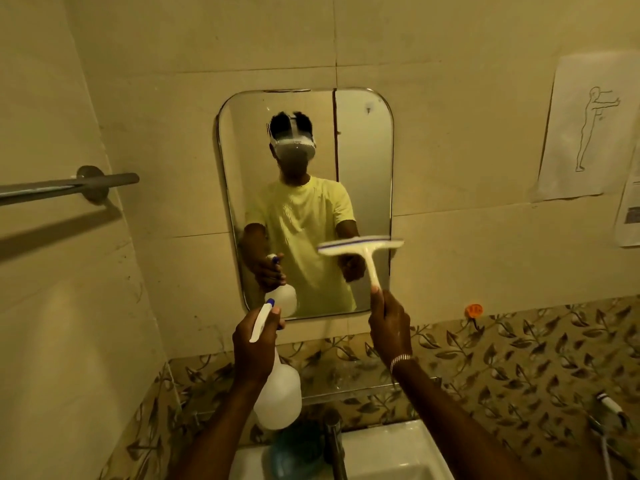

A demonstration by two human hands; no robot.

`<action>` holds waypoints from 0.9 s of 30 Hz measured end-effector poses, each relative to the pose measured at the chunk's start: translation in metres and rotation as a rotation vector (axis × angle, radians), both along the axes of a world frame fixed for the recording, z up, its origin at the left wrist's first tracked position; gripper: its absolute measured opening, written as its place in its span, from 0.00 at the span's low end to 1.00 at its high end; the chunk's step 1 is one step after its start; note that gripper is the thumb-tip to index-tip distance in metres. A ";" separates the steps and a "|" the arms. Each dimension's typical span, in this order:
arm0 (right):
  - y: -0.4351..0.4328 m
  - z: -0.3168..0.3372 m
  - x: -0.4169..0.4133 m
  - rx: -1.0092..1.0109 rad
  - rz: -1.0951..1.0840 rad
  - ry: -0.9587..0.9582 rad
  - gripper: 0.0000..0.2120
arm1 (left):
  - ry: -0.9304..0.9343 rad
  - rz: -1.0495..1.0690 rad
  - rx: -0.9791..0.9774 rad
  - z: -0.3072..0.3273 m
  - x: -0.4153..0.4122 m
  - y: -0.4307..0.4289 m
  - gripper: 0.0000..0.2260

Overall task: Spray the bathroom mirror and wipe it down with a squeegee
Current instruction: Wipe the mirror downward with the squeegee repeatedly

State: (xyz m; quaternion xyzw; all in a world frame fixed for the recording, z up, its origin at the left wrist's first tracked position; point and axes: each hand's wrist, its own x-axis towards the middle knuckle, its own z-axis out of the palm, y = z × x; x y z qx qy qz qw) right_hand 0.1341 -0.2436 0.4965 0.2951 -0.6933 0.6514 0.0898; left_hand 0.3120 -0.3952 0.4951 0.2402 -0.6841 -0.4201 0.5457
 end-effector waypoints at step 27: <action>-0.060 0.253 0.025 -0.204 0.146 0.130 0.23 | -0.005 0.052 -0.043 0.007 0.032 -0.012 0.07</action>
